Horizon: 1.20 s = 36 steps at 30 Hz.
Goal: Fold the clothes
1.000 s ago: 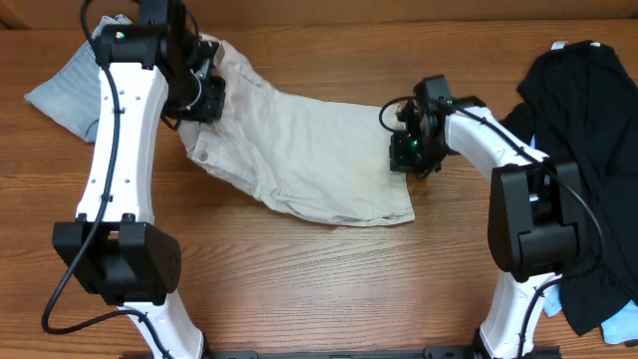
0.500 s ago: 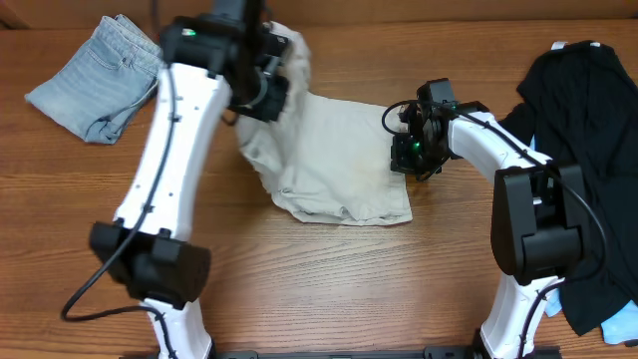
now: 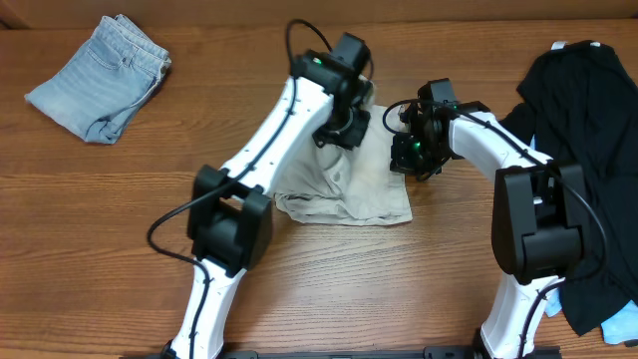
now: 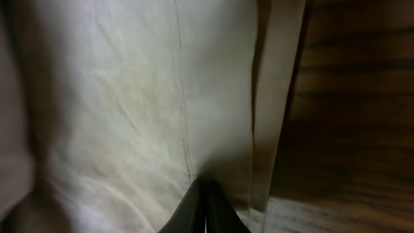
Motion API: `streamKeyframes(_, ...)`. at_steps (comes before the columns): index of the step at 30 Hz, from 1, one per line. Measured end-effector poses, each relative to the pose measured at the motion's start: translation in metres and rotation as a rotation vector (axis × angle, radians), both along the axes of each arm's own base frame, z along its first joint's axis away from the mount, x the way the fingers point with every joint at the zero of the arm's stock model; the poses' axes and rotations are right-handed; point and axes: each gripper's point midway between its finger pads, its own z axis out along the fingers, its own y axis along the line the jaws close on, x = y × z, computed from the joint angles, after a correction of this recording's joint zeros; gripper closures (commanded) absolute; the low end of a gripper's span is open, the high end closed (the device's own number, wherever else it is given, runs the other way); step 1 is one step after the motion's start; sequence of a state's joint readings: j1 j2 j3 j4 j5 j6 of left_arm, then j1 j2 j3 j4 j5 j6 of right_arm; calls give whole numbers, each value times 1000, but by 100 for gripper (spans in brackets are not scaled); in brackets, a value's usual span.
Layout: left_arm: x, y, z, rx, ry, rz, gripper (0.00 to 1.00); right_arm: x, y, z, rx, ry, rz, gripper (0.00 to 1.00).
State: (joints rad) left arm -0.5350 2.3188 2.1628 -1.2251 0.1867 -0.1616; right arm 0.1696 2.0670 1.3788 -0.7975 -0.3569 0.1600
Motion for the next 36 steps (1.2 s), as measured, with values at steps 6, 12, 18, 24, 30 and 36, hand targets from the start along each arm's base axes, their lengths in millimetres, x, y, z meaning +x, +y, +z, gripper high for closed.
streamKeyframes(6, -5, -13, -15, -10, 36, 16, 18, 1, -7, 34, 70, -8, -45, 91)
streamKeyframes(12, -6, -15, -14, -29, 44, 22, 0, 26, -32, 149, 123, -280, -111, 64)
streamKeyframes(18, -10, -2, 13, -19, 84, 42, 0, 13, -48, 190, 105, -344, -137, 53)
streamKeyframes(24, 4, 21, 86, -65, -6, 44, 0, 11, -51, 178, 77, -310, -132, 49)
streamKeyframes(30, 5, 27, 114, -81, -85, -42, 0, 12, -55, 178, 73, -312, -138, 44)
streamKeyframes(36, -18, 13, 86, -30, -22, -206, 0, 15, -80, 178, 62, -309, -201, 39)
